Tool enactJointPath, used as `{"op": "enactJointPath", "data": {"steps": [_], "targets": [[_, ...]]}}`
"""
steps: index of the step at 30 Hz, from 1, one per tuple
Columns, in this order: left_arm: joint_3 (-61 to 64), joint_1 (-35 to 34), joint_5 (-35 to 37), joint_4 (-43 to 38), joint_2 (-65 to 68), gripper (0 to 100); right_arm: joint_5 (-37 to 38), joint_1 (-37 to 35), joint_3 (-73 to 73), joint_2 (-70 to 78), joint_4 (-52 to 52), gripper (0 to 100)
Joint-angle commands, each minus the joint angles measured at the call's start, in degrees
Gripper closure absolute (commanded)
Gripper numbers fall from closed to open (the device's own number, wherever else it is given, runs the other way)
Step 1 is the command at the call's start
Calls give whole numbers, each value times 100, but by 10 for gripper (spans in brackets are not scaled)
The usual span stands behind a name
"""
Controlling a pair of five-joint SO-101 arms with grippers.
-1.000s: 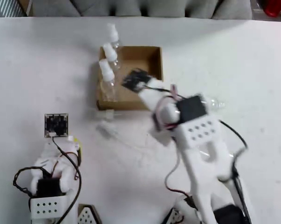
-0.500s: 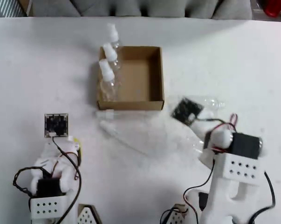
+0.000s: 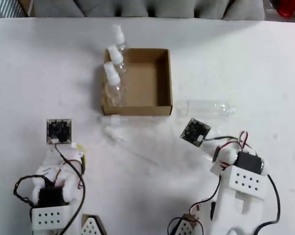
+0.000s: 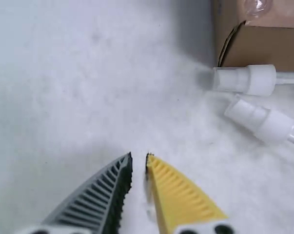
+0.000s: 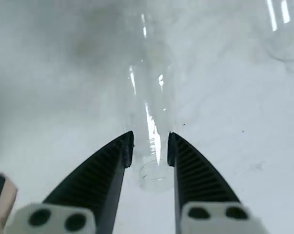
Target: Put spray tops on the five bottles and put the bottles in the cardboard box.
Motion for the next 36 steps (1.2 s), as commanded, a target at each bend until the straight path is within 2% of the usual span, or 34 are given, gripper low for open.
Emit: {"op": "enactJointPath", "data": {"steps": [1, 9, 16, 36], "targets": [[-18, -57, -44, -141, 57, 936, 97, -207, -26, -84, -242, 906], [-18, -57, -44, -149, 57, 935, 633, -585, 18, -13, -215, 773], [-18, -57, -44, -149, 57, 935, 1618, -567, 387, 268, -259, 719], [-18, -57, -53, -176, 57, 932, 1389, -822, 343, 2563, -2387, 711]]}}
